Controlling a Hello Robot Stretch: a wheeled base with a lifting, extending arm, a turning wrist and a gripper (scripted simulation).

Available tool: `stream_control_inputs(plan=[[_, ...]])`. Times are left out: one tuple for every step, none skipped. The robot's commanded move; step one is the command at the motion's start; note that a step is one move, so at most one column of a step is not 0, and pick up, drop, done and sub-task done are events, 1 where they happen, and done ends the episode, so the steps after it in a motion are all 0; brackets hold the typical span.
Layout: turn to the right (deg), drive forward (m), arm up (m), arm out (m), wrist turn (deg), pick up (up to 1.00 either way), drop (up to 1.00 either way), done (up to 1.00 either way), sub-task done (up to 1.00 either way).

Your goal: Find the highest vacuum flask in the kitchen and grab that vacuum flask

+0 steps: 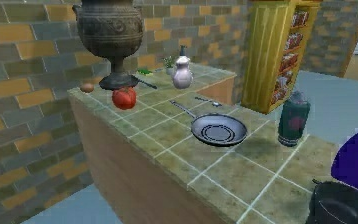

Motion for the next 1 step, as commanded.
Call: stream_control_inputs(plan=[[-45.0,0.0,0.0,0.0,0.0,0.0,0.0,0.0,0.0]])
